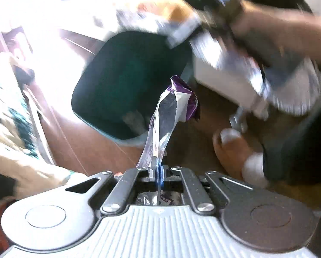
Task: Collect trash
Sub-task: 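Carry the purple-silver wrapper over the bin and open the left tool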
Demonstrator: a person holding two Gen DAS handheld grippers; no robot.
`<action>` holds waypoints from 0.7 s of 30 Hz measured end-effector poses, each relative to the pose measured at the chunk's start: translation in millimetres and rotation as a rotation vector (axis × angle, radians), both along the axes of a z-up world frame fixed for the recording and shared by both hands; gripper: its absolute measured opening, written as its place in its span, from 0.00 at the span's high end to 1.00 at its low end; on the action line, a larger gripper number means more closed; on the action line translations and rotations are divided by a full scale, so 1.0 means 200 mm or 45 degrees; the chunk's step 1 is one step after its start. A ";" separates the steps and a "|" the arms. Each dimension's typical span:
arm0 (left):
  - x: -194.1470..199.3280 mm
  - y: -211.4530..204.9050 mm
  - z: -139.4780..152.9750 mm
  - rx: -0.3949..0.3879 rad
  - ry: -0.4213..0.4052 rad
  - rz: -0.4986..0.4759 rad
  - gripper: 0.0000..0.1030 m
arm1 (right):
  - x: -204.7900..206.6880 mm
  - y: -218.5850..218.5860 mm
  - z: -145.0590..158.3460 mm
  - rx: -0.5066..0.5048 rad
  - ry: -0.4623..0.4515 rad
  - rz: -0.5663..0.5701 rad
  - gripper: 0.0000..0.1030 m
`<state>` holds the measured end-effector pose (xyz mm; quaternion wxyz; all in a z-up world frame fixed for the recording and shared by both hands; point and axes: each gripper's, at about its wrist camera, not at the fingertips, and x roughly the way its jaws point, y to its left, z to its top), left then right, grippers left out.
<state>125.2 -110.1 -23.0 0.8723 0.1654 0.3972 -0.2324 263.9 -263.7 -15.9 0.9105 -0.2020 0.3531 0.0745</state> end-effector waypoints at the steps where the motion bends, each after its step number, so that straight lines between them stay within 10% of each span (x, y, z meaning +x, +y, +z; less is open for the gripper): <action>1: 0.03 0.02 0.05 -0.026 -0.014 0.026 0.99 | 0.00 0.00 0.00 0.005 0.003 -0.005 0.95; 12: 0.52 -0.06 0.20 -0.367 -0.032 0.299 0.99 | -0.04 0.00 0.00 -0.002 0.004 0.025 0.95; 21: 0.75 -0.13 -0.08 -0.277 0.129 0.405 0.99 | -0.06 0.02 0.00 -0.008 -0.001 0.056 0.96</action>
